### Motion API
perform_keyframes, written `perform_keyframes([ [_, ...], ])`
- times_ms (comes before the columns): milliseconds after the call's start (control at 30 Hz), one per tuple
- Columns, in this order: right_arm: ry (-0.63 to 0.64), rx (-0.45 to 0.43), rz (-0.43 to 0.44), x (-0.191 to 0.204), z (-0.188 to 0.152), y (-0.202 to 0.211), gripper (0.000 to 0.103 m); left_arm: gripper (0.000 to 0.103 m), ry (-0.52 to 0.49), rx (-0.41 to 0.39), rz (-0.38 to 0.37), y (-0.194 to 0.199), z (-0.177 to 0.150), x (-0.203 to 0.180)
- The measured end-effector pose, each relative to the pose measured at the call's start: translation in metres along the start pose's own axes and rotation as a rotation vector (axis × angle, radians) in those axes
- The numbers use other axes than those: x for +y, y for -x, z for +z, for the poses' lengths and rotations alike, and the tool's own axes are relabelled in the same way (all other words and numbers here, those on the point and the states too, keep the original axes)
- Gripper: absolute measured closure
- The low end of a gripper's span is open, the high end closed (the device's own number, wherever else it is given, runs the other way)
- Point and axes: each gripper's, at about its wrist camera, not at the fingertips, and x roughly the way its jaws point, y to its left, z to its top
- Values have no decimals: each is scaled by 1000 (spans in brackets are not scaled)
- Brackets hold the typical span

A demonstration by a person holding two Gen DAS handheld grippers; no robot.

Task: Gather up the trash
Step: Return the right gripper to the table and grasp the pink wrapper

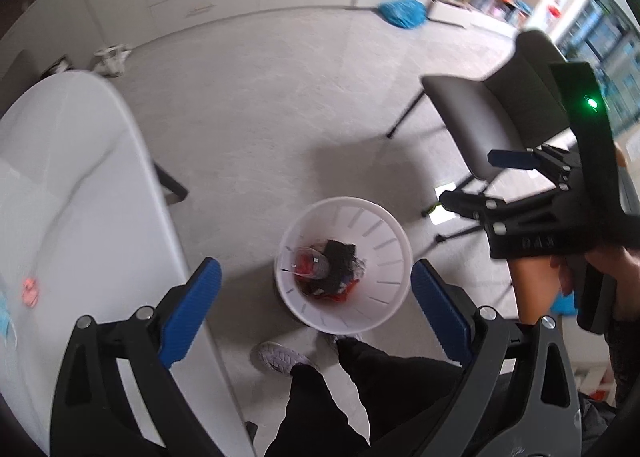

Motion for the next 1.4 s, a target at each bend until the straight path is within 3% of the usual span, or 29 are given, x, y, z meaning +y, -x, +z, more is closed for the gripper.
perform_keyframes([
  [267, 251, -11, 100, 111, 41, -13, 3, 8, 263, -94, 127, 43, -36, 83],
  [533, 466, -1, 202, 228, 69, -29, 3, 8, 539, -127, 279, 78, -101, 178],
  [800, 584, 20, 281, 323, 85, -51, 3, 8, 763, -158, 376, 104, -157, 255],
  [1033, 664, 52, 312, 393, 98, -87, 3, 8, 875, -167, 397, 111, -198, 299],
  [1233, 723, 63, 295, 440, 102, -118, 3, 8, 914, -147, 396, 102, -219, 321],
  [1400, 736, 87, 230, 456, 104, -138, 22, 8, 928, -148, 400, 102, -228, 338],
])
